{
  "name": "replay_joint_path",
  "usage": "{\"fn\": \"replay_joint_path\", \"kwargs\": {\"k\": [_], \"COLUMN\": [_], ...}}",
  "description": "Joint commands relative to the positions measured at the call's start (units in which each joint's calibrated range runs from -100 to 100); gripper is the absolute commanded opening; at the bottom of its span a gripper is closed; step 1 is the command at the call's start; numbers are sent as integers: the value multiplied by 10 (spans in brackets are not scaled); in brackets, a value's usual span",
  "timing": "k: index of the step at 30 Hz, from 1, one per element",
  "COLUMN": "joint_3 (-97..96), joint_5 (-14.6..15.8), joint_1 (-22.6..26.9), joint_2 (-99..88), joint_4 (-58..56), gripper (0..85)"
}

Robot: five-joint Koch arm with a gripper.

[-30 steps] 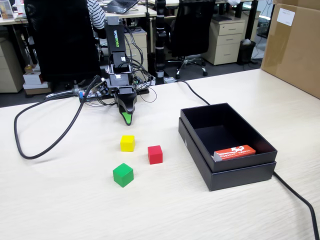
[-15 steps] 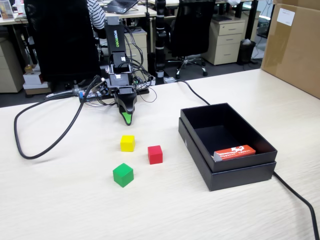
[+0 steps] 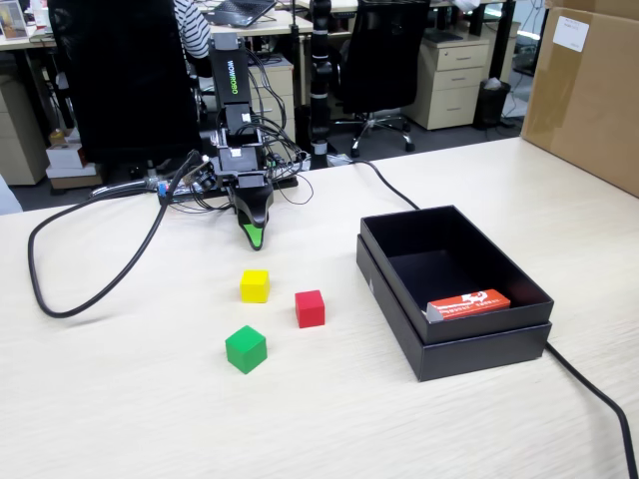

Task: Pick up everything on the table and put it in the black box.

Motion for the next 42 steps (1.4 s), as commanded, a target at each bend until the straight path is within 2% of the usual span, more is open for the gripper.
{"fn": "replay_joint_path", "kwargs": {"k": [1, 9, 18, 23, 30, 35, 42], "joint_3": [-22, -9, 163, 287, 576, 692, 755], "joint_5": [-3, -2, 0, 6, 32, 40, 45], "joint_1": [-4, -4, -2, -2, -3, -12, -16], "joint_2": [1, 1, 63, 162, 406, 552, 671], "joint_4": [-16, -36, -193, -269, -480, -489, -489], "gripper": [485, 477, 476, 475, 473, 472, 473]}}
